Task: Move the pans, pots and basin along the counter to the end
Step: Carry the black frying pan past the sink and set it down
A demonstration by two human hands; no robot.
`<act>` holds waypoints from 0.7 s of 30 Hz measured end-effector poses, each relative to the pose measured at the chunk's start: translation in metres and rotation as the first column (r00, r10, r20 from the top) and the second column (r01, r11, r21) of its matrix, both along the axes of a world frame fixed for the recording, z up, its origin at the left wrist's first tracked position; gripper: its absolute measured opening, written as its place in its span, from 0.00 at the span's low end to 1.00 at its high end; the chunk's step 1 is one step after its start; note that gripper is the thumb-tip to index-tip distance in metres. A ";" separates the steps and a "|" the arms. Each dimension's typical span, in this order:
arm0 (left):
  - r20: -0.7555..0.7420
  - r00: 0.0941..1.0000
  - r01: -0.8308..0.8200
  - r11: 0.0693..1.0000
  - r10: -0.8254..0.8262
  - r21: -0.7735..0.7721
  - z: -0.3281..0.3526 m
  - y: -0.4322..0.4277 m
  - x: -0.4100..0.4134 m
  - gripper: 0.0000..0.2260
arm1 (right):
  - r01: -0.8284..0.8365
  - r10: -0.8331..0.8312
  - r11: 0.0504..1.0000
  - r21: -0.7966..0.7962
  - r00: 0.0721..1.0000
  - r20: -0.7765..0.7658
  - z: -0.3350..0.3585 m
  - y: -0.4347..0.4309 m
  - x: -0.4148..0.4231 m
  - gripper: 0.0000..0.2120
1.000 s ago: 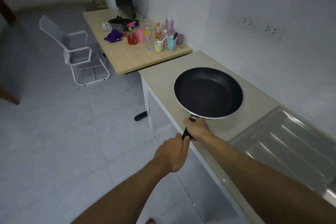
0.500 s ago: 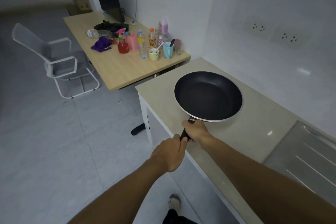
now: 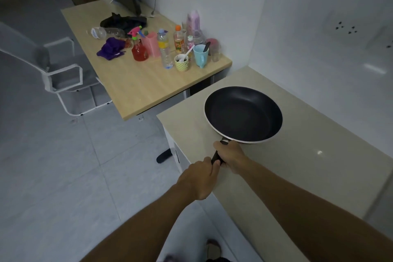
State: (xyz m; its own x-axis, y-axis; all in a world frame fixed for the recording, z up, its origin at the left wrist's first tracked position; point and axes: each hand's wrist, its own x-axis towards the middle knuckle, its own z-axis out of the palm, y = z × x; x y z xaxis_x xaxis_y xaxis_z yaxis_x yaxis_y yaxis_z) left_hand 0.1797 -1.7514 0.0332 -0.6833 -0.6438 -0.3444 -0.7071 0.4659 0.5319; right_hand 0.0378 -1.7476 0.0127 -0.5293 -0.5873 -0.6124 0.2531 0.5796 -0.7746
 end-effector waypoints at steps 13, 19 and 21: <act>0.009 0.992 0.121 0.987 -0.122 0.107 -0.030 -0.120 -0.008 0.23 | 0.159 -0.159 0.987 0.038 0.987 -0.002 -0.027 -0.094 -0.003 0.04; -0.007 0.981 0.194 0.972 -0.195 0.134 -0.051 -0.167 -0.011 0.19 | 0.199 -0.197 0.979 0.049 0.980 -0.034 -0.035 -0.132 -0.006 0.04; -0.014 0.983 0.184 0.965 -0.185 0.185 -0.054 -0.181 -0.015 0.18 | 0.188 -0.185 0.980 0.065 0.981 -0.053 -0.038 -0.144 -0.010 0.05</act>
State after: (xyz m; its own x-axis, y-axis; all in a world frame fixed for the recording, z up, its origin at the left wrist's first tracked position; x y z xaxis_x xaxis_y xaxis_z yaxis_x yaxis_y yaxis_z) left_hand 0.1650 -1.9323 -0.0211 -0.7827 -0.4317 -0.4483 -0.6203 0.4819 0.6189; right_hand 0.0278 -1.8912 -0.0257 -0.6543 -0.4327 -0.6201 0.3266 0.5780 -0.7479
